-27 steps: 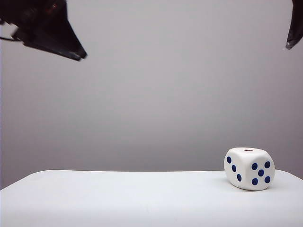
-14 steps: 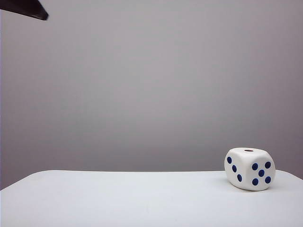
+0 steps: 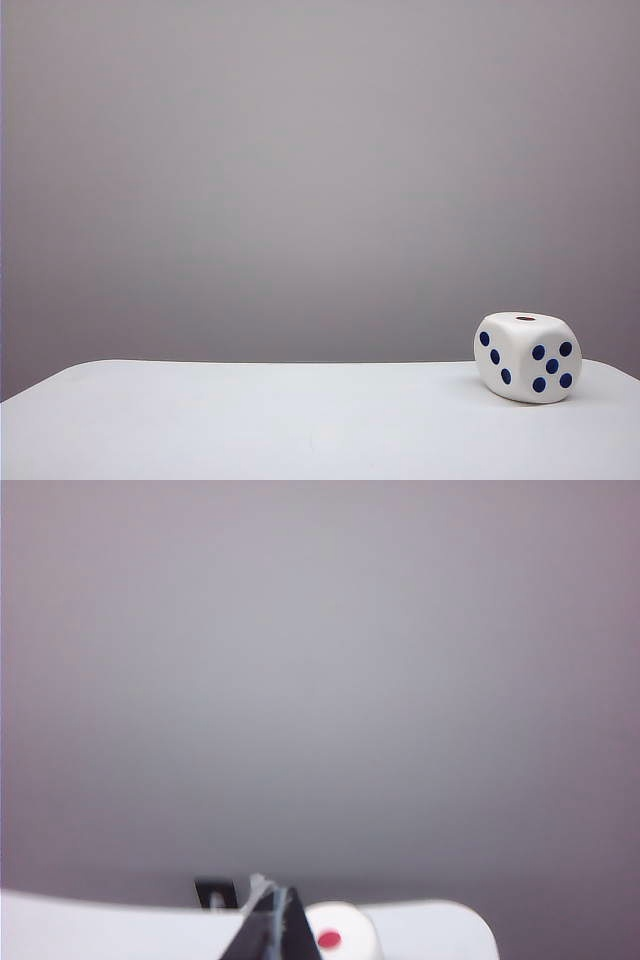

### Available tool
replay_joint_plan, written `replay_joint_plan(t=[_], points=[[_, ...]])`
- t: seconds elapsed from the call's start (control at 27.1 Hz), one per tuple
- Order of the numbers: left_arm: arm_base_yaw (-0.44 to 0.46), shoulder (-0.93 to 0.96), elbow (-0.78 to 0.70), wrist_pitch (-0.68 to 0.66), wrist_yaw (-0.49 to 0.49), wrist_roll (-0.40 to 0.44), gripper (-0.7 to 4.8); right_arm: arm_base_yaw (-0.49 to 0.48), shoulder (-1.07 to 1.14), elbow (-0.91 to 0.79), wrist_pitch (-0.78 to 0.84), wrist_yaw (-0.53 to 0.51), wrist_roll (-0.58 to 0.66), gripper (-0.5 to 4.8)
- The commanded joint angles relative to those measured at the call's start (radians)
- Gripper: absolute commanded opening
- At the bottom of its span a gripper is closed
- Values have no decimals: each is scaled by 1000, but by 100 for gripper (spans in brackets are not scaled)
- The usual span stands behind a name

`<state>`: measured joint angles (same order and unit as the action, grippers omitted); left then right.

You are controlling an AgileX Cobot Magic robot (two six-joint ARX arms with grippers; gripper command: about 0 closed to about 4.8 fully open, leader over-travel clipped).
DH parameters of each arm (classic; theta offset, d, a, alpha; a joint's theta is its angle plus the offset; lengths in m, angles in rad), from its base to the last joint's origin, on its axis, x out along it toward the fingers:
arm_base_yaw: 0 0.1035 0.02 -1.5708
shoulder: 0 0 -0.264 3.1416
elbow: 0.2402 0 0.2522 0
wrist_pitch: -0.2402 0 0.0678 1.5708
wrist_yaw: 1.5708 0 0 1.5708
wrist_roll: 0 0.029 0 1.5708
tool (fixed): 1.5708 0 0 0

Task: Pick up the dice on the table and roll the dice.

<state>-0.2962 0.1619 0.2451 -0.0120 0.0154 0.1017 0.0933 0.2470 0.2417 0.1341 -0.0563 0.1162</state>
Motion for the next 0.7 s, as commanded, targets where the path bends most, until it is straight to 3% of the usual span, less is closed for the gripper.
replay_joint_plan(t=[0.04, 0.26, 0.41, 0.52, 0.7], points=[[5, -79, -38, 14, -16, -45, -6, 0, -23, -74, 158, 2, 78, -8], [6, -162, -122, 14, -63, -96, -6, -2, -28, -176, 301, -24, 91, -7], [11, -161, -138, -8, -64, -136, -6, -3, -56, -183, 303, -24, 90, -7], [11, -161, -139, -15, -64, -135, -6, -10, -120, -184, 182, -10, 20, -7], [11, -161, -140, -57, -110, -120, -6, -16, -200, -236, 58, 25, 21, -7]])
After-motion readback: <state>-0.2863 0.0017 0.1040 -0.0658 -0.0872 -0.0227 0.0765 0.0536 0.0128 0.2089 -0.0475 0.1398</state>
